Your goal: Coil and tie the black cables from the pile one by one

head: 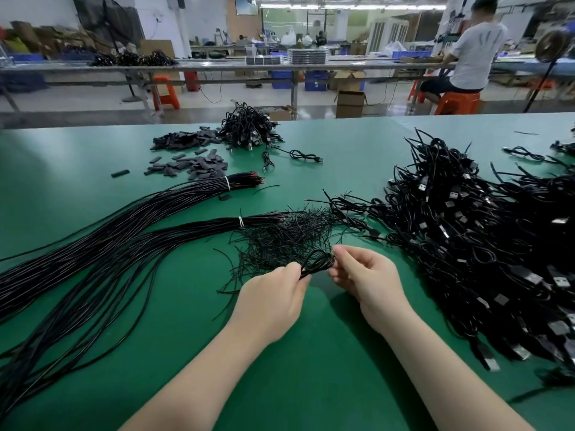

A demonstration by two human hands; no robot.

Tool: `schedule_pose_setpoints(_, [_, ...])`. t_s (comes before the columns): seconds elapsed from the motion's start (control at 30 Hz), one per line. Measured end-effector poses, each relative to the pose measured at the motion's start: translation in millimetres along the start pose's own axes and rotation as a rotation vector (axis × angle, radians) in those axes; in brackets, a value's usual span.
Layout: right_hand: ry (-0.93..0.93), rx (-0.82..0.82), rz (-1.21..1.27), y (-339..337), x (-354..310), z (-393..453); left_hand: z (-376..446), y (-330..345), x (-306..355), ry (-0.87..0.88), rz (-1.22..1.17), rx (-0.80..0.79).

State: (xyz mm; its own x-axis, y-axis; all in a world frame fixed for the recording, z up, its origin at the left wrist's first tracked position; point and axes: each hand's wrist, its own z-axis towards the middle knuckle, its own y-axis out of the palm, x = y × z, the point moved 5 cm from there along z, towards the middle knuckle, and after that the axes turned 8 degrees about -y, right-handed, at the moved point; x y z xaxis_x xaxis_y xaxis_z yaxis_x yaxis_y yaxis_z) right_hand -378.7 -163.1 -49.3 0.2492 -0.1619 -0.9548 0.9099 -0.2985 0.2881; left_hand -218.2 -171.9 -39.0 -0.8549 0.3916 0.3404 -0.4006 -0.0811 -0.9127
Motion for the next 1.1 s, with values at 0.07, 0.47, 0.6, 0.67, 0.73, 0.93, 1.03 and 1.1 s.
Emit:
schedule_pose_setpoints(0.07, [-0.091, 0.044, -0.085, -2.6, -2.8, 0.5, 0.2, 1.3, -1.6, 0.001, 0.002, -0.013])
schedule_pose_setpoints(0.47, [-0.206, -0.021, -0.359, 2.5, -4.7, 0.9, -0.3, -2.0, -2.1, 0.031, -0.064, -0.011])
schedule_pose_setpoints(0.6, [-0.297, 0.075, -0.385, -0.7, -9.6, -5.9, 0.5, -0.7, -4.4, 0.008, -0.107, 0.029])
schedule_pose_setpoints(0.67, [-0.326, 0.133, -0.586, -4.2, -9.5, -5.0, 2.1, -2.6, -11.9, -0.058, -0.292, 0.050])
schedule_pose_setpoints(0.73, [-0.299, 0.097, -0.929, -3.5, -6.3, -1.1, 4.1, -6.3, -22.9, -0.166, -0.544, 0.097])
schedule_pose_setpoints(0.93, [-0.149, 0.035, -1.225, 6.6, -11.0, 11.9, 8.5, -3.3, -40.8, -0.314, -0.798, 0.217])
schedule_pose_setpoints(1.03, [-0.069, -0.099, -1.407, 13.9, -12.6, 21.0, 9.4, -3.0, -44.6, -0.320, -0.883, 0.224])
schedule_pose_setpoints(1.1, [-0.070, -0.177, -1.489, 19.0, -14.3, 23.0, 9.7, -5.4, -43.7, -0.299, -0.865, 0.245])
